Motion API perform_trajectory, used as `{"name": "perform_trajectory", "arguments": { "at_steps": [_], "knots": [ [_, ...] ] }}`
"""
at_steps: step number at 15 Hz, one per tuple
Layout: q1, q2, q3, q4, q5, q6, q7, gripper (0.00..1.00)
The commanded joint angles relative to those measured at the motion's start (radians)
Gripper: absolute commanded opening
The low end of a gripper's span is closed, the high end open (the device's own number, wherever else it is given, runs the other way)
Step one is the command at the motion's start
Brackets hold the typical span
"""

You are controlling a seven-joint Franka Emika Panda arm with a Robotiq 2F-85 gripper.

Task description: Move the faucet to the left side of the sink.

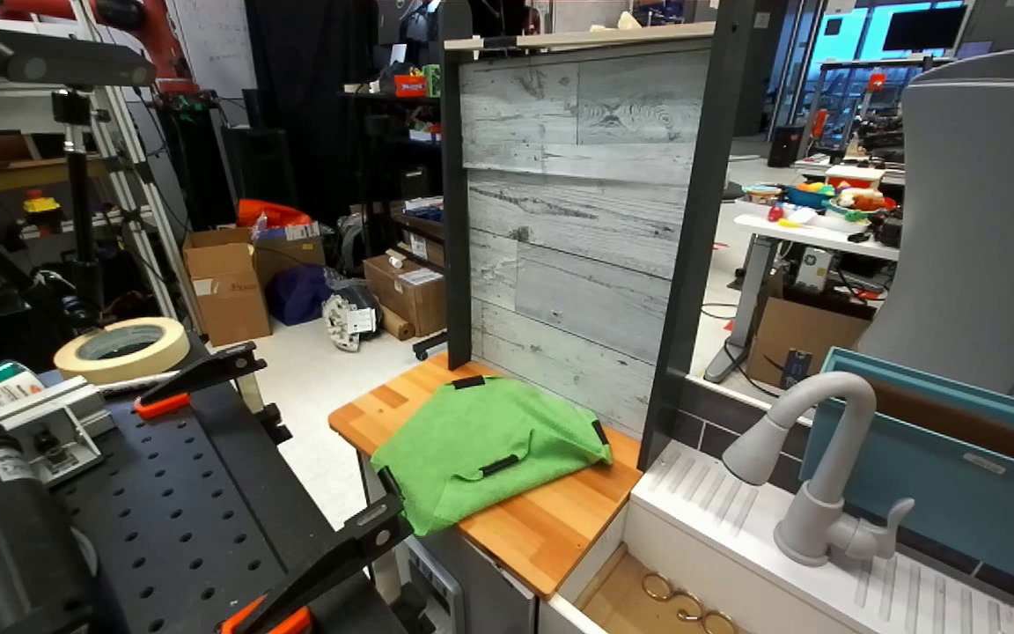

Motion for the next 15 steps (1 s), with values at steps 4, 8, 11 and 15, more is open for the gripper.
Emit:
{"name": "perform_trajectory", "arguments": {
  "at_steps": [4, 8, 11, 15],
  "knots": [
    [-0.005, 0.438, 0.02, 0.147, 0.003, 0.248, 0.008, 1.0],
    [-0.015, 0.706, 0.017, 0.32, 0.024, 0.324, 0.021, 1.0],
    [-0.039, 0.891, 0.013, 0.474, 0.026, 0.363, 0.02, 1.0],
    [-0.08, 1.093, 0.012, 0.64, 0.009, 0.425, 0.034, 1.0]
  ]
}}
